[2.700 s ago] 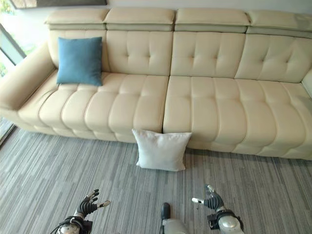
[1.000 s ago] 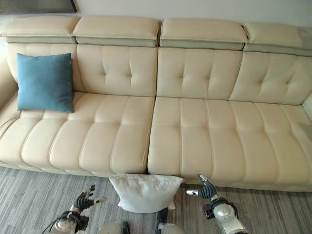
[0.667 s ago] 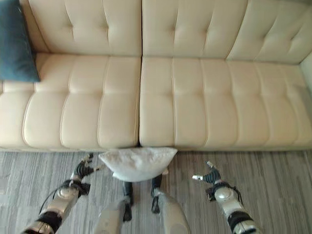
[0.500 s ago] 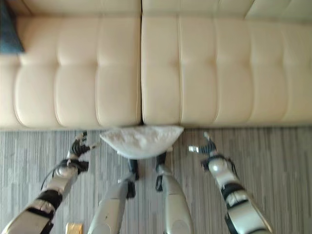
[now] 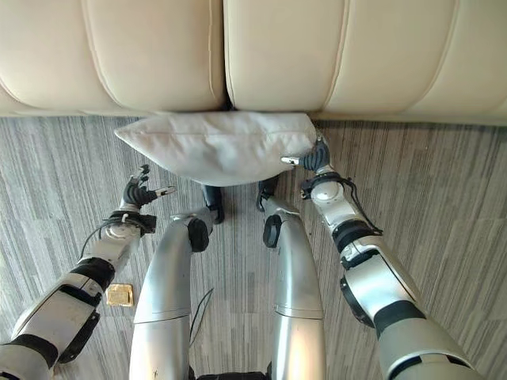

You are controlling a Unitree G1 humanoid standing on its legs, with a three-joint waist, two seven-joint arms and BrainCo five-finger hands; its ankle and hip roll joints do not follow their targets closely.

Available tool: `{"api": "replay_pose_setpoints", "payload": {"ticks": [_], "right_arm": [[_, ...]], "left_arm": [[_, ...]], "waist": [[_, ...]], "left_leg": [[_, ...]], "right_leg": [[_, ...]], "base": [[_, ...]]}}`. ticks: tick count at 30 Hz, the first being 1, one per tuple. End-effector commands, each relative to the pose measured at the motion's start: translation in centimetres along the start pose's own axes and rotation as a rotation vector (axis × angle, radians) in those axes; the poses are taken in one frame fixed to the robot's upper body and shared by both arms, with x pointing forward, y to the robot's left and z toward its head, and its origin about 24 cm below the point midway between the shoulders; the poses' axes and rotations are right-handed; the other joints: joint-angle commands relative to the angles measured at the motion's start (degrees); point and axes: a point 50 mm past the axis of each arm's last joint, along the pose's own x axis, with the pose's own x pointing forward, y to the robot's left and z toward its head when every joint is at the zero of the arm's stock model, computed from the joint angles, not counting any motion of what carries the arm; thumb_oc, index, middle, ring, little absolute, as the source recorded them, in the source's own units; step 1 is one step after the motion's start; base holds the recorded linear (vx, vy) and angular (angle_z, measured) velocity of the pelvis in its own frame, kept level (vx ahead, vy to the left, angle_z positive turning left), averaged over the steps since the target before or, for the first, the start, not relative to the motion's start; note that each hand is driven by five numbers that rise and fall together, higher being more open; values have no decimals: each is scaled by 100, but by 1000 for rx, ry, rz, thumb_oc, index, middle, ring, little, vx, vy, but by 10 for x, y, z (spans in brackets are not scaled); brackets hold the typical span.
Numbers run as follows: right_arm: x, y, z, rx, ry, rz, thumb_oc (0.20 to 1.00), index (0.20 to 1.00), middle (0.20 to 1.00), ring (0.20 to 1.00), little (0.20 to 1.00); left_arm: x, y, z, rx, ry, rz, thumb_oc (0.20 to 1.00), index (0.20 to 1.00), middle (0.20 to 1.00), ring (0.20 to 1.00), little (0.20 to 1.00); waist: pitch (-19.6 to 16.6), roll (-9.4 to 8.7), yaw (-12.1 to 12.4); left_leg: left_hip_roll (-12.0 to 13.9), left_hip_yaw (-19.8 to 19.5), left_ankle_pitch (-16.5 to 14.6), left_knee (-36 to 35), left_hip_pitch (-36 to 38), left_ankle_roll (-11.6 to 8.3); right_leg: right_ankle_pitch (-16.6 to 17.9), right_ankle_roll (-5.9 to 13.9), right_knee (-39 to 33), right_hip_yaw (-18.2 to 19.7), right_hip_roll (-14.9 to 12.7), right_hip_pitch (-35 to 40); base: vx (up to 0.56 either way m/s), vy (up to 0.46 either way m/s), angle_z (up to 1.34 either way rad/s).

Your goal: Pick up all the scattered cushions and arrange them neatly on the sofa.

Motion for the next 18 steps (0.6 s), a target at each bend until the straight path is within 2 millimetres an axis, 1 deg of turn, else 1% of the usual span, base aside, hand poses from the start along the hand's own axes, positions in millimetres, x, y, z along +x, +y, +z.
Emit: {"api": "replay_pose_setpoints", "payload": {"ticks": [1,2,5,6,7,10,12,15,18], "right_arm": [[-26,61,-6,113,-16,166,200,200,200,200,200],[-26,61,-6,113,-16,165,200,200,200,200,200],[-34,83,12,190,-80,229,200,200,200,200,200],[-38,89,16,211,-113,261,200,200,200,200,200],[-42,91,21,243,-146,286,200,200,200,200,200],[-45,88,31,307,-206,302,200,200,200,200,200],[-47,84,33,344,-225,299,200,200,200,200,200],[-49,76,39,410,-265,282,200,200,200,200,200],[-56,69,43,452,-316,278,200,200,200,200,200]], "left_arm": [[-5,-36,22,-31,-116,-39,200,200,200,200,200],[-5,-36,22,-30,-116,-39,200,200,200,200,200],[-6,-50,49,-52,-226,-64,200,200,200,200,200],[-8,-53,62,-62,-289,-66,200,200,200,200,200],[-9,-51,76,-64,-361,-62,200,200,200,200,200],[-12,-47,90,-68,-438,-49,200,200,200,200,200],[-14,-43,94,-93,-467,-32,200,200,200,200,200],[-20,-42,101,-134,-510,-24,200,200,200,200,200],[-31,-46,104,-172,-553,-39,200,200,200,200,200]], "waist": [[-965,252,15],[-968,253,14],[-1033,257,18],[-1060,264,21],[-1117,268,21],[-1198,264,12],[-1245,259,0],[-1299,243,-13],[-1373,216,-43]], "left_leg": [[71,-335,-37,-375,111,-464],[70,-336,-37,-373,105,-464],[50,-364,-15,-462,163,-464],[43,-372,-1,-562,250,-469],[51,-358,15,-713,382,-481],[63,-356,57,-1021,607,-509],[73,-357,84,-1192,787,-523],[63,-343,154,-1575,1230,-541],[25,-325,235,-2001,1801,-581]], "right_leg": [[-301,628,-274,373,-21,255],[-302,628,-272,372,-22,251],[-306,615,-314,381,-11,279],[-296,619,-393,394,-1,346],[-261,637,-510,419,4,455],[-191,682,-806,438,-4,657],[-147,710,-995,452,-16,842],[-66,761,-1331,437,-29,1236],[10,812,-1729,372,-59,1786]], "base": [[-3,-19,7],[-4,-21,6],[-1,-2,-1],[-16,34,4],[-18,38,7],[-3,12,1],[-4,9,-3],[0,10,-5],[36,7,7]]}}
